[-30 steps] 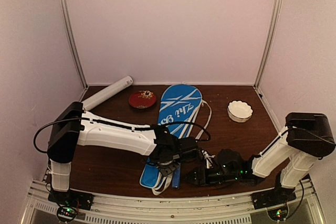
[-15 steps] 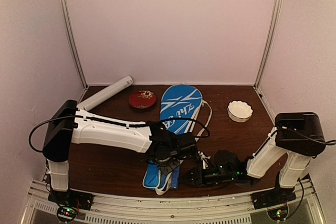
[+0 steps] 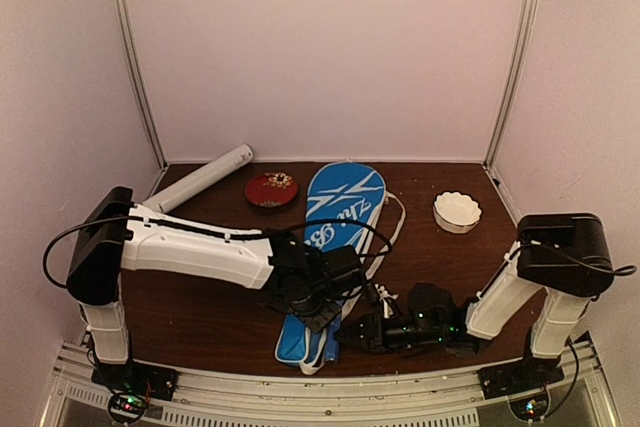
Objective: Pack up the badminton gear
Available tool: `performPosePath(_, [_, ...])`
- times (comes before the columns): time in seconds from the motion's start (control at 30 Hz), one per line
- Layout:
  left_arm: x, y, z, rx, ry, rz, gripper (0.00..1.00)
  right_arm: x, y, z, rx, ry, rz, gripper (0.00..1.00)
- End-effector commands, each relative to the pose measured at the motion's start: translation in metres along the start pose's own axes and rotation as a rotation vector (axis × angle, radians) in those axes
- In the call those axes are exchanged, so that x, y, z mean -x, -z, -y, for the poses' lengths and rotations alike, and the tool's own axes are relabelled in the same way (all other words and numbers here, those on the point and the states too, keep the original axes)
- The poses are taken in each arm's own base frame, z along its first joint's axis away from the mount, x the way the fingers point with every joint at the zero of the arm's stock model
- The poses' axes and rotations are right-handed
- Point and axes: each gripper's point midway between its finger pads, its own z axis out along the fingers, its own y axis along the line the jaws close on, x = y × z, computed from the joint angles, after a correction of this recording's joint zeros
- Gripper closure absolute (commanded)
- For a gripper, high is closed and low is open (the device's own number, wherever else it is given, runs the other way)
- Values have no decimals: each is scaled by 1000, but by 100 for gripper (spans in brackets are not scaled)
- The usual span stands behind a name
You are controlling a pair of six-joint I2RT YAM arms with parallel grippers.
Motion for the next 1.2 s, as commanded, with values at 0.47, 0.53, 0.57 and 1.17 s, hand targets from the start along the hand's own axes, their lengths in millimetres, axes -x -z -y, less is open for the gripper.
performPosePath(0.47, [12, 7, 2, -176, 99, 77, 100, -16, 70, 5, -134, 536, 99, 50])
performPosePath(0.53, [13, 7, 2, -211, 111, 82, 100, -14, 70, -6, -211, 672, 110, 50])
performPosePath(0.57, [13, 7, 1, -225, 121, 84, 100, -12, 71, -14, -238, 741, 125, 50])
performPosePath(1.17, [12, 10, -15, -280, 138, 111, 100, -38, 16, -21, -322, 1202, 108, 52])
